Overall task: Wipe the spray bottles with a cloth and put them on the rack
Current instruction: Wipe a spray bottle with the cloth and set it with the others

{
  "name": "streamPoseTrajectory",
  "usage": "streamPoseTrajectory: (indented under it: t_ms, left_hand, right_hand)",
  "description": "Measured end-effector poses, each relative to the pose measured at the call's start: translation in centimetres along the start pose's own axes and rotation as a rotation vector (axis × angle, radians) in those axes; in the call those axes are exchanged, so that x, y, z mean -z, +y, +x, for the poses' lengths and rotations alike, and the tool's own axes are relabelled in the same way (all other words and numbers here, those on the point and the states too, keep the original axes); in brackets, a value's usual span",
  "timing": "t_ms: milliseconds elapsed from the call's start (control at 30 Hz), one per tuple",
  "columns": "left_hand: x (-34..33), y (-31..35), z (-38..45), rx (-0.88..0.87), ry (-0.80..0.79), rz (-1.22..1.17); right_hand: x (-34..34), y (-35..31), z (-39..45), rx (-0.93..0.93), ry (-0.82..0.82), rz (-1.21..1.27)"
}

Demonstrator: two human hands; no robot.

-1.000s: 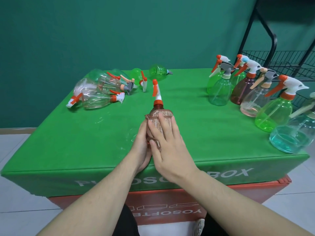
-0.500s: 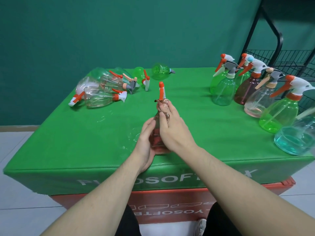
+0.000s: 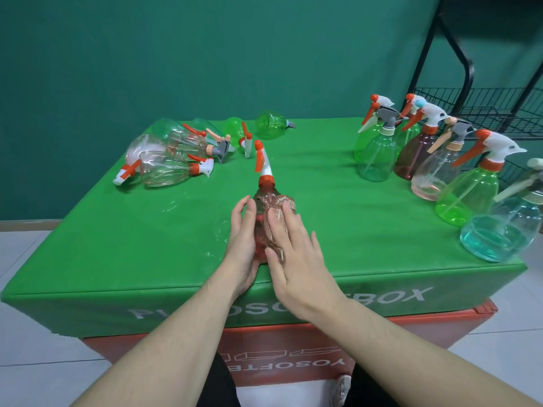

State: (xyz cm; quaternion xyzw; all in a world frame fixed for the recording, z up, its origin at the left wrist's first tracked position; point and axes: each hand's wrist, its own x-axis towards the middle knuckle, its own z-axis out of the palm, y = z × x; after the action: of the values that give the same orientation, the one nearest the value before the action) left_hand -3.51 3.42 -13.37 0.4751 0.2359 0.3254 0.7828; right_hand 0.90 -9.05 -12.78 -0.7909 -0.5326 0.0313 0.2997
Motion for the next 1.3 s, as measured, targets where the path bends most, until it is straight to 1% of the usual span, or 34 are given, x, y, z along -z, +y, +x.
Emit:
streamPoseTrajectory:
  t_ms: [167,300,367,500,600,700,867,967,1100,1300]
  left_hand:
    - [0.1,0.2,-0.1,0.027,-0.002,0.006]
    - [0.5,0.0,0.0,0.102,-0.070,0.014]
    - [0.5,0.1,0.0,0.106,-0.089,0.019]
    - [0.4,-0.1,0.1,0.095,-0.105,0.046]
    - [0.2,-0.1,0.0,0.064,-0.100,0.067]
    - [0.0,0.0,-0.2,0.052,-0.129,0.056]
    - [0.3,0.2,-0.3,0.083,-0.125,-0.014]
    - [0.2,0.2,-0.3,0.087,-0.110,-0.024]
    - [0.0,0.4,-0.4,0.070,-0.086,-0.023]
    - [0.0,0.4,-0.2,0.046,-0.003,-0.180]
  right_hand:
    - [-0.1,0.2,-1.1,0.034,-0.046,-0.103]
    - [0.1,0.5,-0.8,0.052,-0.033,-0.127]
    - [0.1,0.4,-0.3,0.051,-0.015,-0.114]
    - [0.7,0.5,1.5,0.009,0.032,-0.017]
    - [1.3,0.4,3.3,0.024,0.096,0.048]
    - [2.0,-0.3,5.1,-0.001,0.103,0.157]
    - [2.4,-0.6,6.6,-0.133,0.111,0.353]
    - [2.4,-0.7,6.3,-0.129,0.113,0.334]
    - [1.7,-0.5,5.2,-0.037,0.109,0.275]
    - [-0.1,0.1,2.8,0.051,0.096,0.147]
